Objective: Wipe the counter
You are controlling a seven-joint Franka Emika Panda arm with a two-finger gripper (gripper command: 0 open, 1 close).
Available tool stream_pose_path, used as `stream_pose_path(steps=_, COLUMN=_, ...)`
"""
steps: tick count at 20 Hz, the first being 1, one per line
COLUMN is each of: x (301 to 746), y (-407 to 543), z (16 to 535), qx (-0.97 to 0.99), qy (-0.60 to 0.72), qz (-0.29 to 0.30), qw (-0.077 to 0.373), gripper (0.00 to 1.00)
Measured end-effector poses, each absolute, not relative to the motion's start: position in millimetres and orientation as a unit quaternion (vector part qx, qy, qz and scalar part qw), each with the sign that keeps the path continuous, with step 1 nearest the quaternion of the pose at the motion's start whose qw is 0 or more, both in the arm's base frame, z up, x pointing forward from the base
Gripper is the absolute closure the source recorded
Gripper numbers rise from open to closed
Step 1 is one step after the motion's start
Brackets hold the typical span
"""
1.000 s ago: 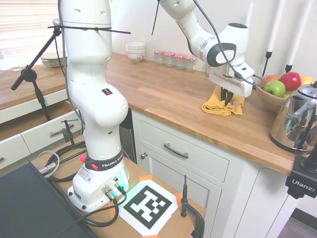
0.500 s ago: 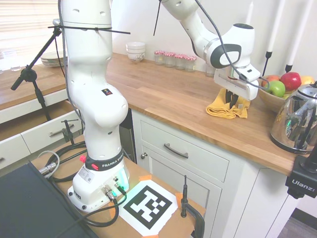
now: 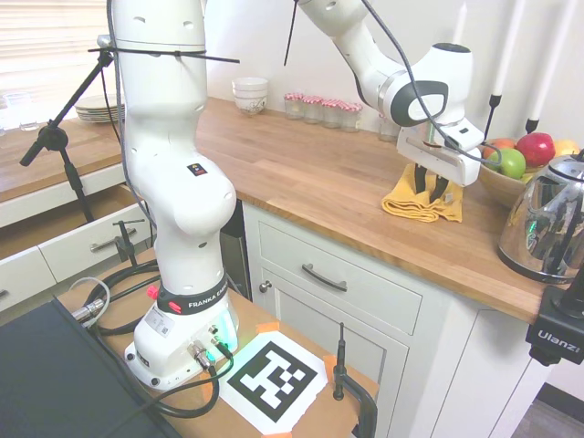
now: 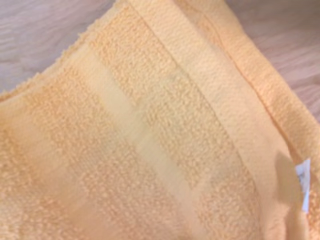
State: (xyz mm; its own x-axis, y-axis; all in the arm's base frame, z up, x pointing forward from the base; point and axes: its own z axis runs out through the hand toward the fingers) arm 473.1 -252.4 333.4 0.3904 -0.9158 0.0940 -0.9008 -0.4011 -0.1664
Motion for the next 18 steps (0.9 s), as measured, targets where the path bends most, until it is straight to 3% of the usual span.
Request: stream_pose_path(steps=18, x=445.1, y=-258.8, z=359.9, qx=-0.827, qy=0.551, qz=-0.106, qw=0.046, gripper=0.0)
